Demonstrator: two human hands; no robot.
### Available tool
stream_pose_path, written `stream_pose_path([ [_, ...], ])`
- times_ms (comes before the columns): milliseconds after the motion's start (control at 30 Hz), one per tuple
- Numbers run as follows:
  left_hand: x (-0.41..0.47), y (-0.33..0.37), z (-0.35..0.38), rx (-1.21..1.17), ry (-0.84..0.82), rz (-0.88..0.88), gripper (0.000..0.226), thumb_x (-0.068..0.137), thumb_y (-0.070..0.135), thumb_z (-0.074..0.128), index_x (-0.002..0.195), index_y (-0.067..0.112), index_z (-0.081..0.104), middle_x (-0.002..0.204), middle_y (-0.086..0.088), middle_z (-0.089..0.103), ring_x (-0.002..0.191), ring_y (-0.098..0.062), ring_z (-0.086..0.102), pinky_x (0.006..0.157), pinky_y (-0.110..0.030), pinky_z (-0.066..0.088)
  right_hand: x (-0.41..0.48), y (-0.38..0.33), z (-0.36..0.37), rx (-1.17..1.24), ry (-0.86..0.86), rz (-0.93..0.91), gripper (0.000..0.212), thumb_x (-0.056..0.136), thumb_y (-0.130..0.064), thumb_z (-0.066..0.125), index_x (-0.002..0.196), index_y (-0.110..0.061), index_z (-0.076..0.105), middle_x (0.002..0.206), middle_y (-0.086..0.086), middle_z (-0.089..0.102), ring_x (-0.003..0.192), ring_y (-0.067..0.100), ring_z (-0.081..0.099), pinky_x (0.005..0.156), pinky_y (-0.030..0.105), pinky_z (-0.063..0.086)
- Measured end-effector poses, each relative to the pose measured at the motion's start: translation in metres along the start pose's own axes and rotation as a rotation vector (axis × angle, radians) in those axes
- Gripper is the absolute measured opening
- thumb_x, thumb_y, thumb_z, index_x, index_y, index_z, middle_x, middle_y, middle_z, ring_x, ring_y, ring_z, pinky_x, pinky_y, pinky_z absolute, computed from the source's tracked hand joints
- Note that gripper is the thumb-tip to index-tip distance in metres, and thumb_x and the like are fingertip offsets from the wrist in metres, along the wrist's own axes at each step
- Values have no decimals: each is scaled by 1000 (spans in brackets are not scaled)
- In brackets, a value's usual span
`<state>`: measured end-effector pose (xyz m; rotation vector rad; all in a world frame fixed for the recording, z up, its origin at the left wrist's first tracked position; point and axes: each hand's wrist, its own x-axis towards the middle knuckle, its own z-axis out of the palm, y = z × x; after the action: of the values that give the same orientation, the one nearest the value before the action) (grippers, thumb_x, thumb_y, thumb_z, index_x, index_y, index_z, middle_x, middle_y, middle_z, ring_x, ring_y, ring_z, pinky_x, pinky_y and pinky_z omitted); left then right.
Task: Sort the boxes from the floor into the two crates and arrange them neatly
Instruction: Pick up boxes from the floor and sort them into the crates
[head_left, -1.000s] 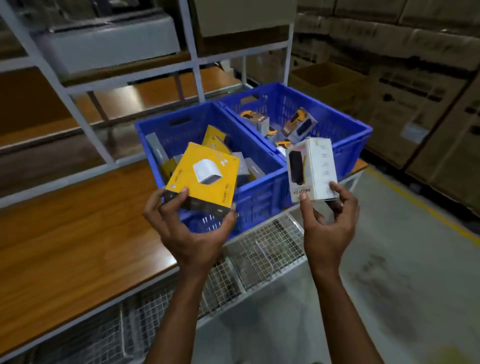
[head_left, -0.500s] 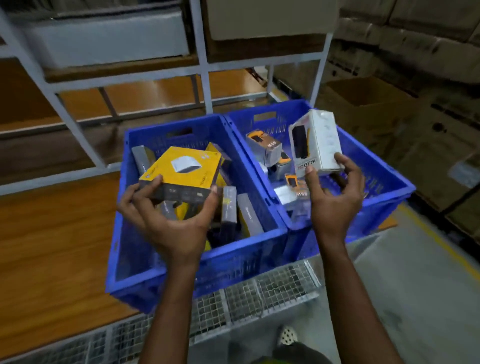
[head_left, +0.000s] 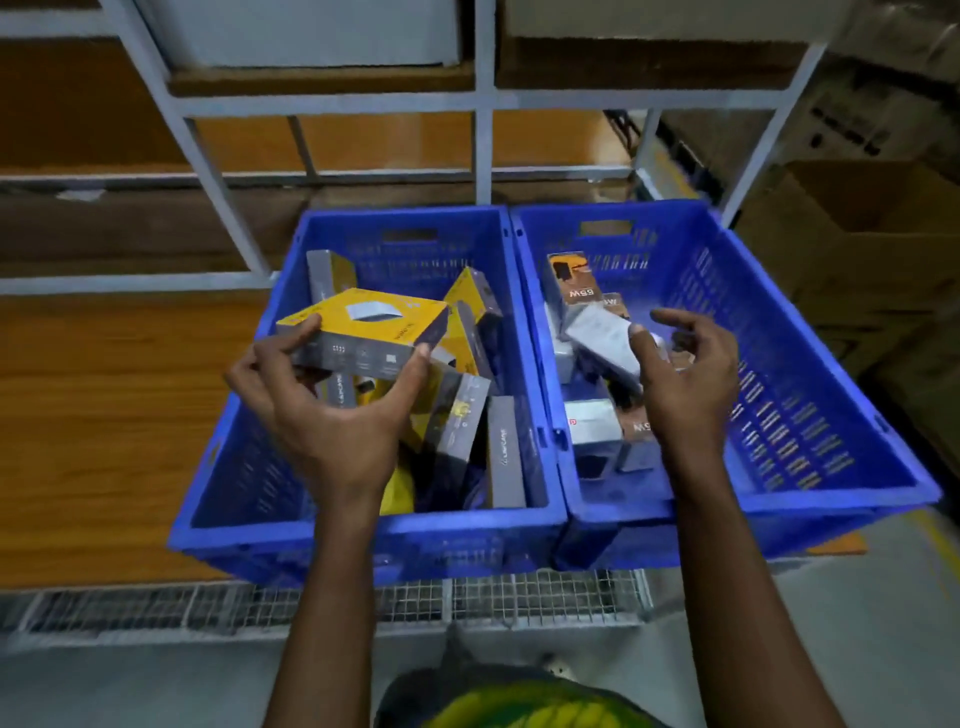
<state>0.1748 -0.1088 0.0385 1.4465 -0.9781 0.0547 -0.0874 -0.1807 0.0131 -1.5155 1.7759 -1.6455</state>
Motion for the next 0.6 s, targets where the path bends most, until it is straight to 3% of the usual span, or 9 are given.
stream_pose_path([
  [100, 6, 1, -4, -19, 30, -32, 76, 63, 47, 95, 120, 9, 60, 129, -14, 48, 111, 9, 49, 88, -15, 47, -3, -8, 3, -6, -21, 8, 18, 89, -29, 76, 105, -33, 67, 114, -1, 52, 107, 17, 59, 92, 22, 41],
  [167, 15, -4, -6, -99, 40, -87, 78, 64, 49, 94, 123, 13, 58, 132, -11, 47, 117, -5, 56, 90, -22, 53, -8, -14, 5, 4, -15, 29, 17, 90, -29, 75, 105, -33, 68, 113, -4, 52, 108, 16, 60, 90, 21, 40],
  [233, 24, -15, -7, -207, -50, -168, 81, 67, 55, 90, 131, 21, 54, 141, -6, 46, 124, -19, 58, 96, -36, 55, -14, -20, 9, 3, -9, 47, 16, 90, -31, 74, 105, -32, 69, 112, -7, 53, 111, 17, 59, 88, 18, 42],
  [267, 28, -23, -8, -215, -156, -224, 86, 69, 63, 85, 139, 27, 49, 150, -7, 42, 134, -24, 52, 103, -43, 52, -19, -23, 12, 7, -4, 60, 15, 91, -31, 74, 105, -31, 70, 111, -7, 53, 112, 16, 59, 86, 12, 41],
  [333, 32, -33, -12, -101, -477, -359, 105, 69, 80, 71, 155, 36, 32, 169, -4, 8, 153, -24, 23, 119, -49, 33, -32, -30, 18, 7, 24, 76, 15, 91, -30, 73, 105, -29, 70, 108, -10, 54, 111, 13, 58, 84, 3, 37],
  [400, 28, -36, -20, -23, -773, -426, 113, 68, 82, 67, 160, 37, 19, 167, 5, -18, 156, -19, 7, 123, -46, 23, -48, -38, 22, -1, 54, 83, 14, 91, -28, 73, 105, -27, 71, 106, -12, 54, 108, 10, 58, 85, 2, 38],
  [500, 20, -38, -38, -40, -1037, -344, 95, 73, 71, 69, 155, 45, 29, 168, 7, -13, 154, -15, 16, 116, -34, 28, -79, -52, 25, -13, 130, 95, 11, 90, -25, 72, 101, -24, 71, 111, -3, 62, 99, -1, 61, 89, 10, 45],
  [567, 16, -39, -47, -65, -1123, -298, 91, 69, 75, 70, 150, 48, 38, 169, 8, -8, 153, -14, 20, 117, -39, 33, -104, -60, 24, -64, 225, 71, 11, 89, -24, 71, 100, -25, 71, 107, -2, 66, 102, 9, 63, 92, 26, 51],
  [600, 14, -41, -52, -77, -1154, -280, 90, 67, 75, 68, 148, 47, 41, 169, 8, -4, 153, -11, 19, 118, -43, 34, -121, -64, 24, -81, 285, 53, 11, 89, -22, 71, 100, -23, 72, 105, -1, 67, 103, 14, 63, 88, 26, 52],
])
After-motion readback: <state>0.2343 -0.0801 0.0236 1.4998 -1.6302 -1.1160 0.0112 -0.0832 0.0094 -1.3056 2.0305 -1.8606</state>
